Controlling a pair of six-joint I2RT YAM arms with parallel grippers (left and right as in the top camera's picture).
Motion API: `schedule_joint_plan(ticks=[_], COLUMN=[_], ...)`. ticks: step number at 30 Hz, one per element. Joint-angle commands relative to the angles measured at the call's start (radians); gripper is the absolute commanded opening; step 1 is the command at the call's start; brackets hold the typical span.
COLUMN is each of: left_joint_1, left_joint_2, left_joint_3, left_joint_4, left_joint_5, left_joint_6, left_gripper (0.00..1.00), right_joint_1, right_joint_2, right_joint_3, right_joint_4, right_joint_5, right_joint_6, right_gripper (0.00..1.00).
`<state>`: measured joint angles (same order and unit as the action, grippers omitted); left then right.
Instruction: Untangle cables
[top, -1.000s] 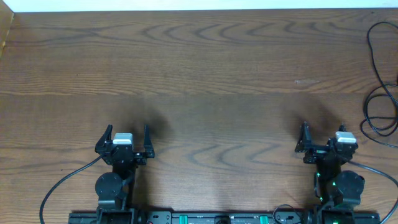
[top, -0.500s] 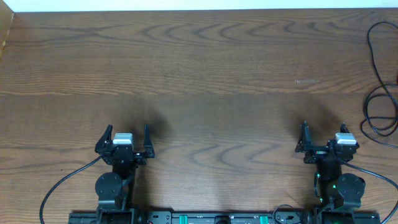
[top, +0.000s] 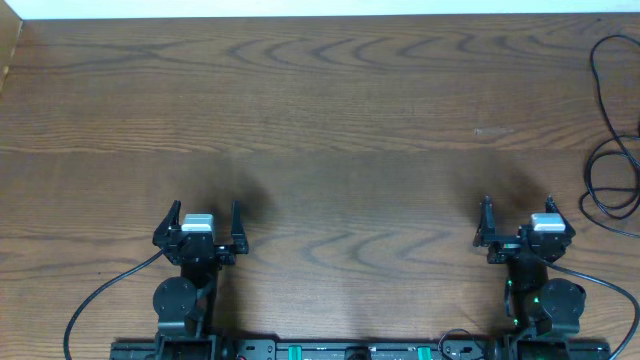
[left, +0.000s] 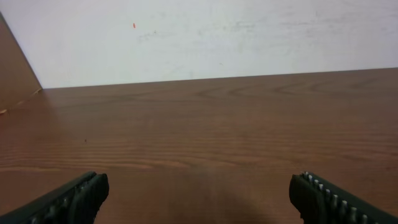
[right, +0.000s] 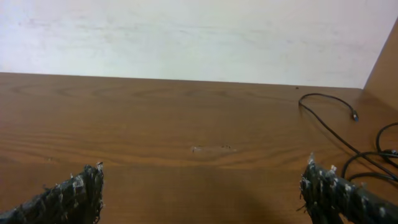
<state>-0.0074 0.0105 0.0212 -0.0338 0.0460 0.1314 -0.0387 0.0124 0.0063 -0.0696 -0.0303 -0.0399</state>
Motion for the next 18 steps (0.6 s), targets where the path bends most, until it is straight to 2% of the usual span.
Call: schedule_joint_plan(ticks=[1,18], left_joint_1=[0.005,0.005], left_joint_2=[-0.006,-0.006], left_joint_3=[-0.017,-0.017], left_joint_4=[-0.037,-0.037], left_joint_5=[-0.021,-0.021], left_joint_6=[-0.001,-0.001], left_gripper=[0.97,0.97], right_joint_1=[0.022,0.059], right_joint_2=[-0.008,-0.008], right_joint_3=[-0.001,-0.001], right_joint_4=[-0.006,-0.005], right_joint_5=[-0.001,0.005], right_joint_6=[-0.023,-0.029], right_gripper=[0.99,0.99])
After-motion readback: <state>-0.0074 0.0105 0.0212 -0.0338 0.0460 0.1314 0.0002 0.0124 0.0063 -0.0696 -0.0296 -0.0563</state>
